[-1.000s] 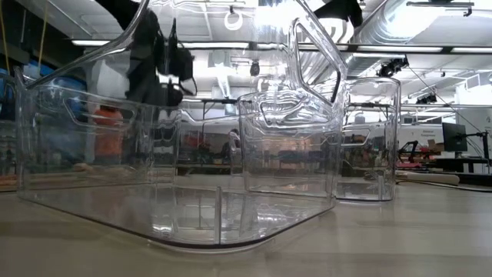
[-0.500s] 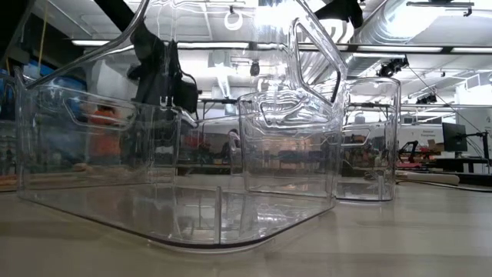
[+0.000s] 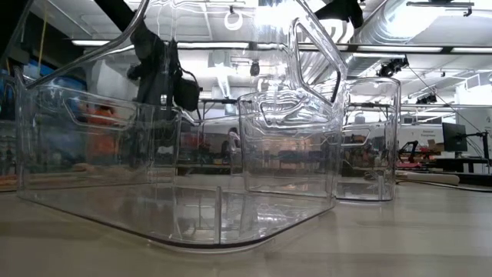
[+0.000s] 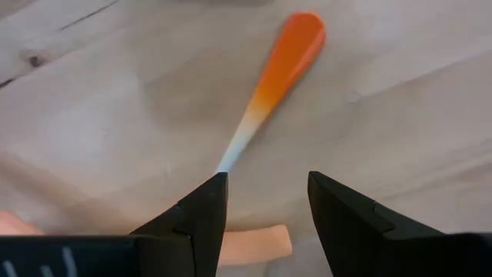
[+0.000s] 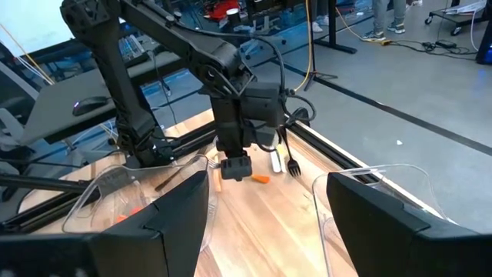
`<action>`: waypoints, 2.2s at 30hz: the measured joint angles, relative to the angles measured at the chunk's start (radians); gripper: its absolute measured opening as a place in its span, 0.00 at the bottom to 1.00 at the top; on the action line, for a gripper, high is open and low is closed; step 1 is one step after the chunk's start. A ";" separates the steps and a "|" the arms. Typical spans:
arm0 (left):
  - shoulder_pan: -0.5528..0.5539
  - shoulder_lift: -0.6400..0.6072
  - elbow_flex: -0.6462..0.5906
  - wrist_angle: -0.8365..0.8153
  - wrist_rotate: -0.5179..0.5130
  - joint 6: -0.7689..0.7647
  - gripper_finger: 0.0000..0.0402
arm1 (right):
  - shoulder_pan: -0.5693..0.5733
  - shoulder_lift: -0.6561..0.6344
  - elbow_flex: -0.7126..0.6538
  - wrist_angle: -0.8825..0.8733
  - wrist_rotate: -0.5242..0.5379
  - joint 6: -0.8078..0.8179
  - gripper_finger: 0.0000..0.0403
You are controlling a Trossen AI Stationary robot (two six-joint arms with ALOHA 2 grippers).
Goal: Sort silverware by color (type)
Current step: Put the orange fork into the middle left transparent bin
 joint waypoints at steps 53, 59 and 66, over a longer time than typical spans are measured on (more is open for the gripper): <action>0.110 0.064 -0.021 0.097 -0.070 0.451 0.43 | 0.000 0.000 0.000 0.000 0.032 0.088 0.62; 0.109 0.073 -0.022 0.105 -0.085 0.452 0.43 | 0.000 0.000 0.000 0.000 0.032 0.089 0.62; 0.101 0.075 -0.023 0.102 -0.091 0.452 0.29 | 0.000 0.000 0.000 -0.001 0.032 0.088 0.62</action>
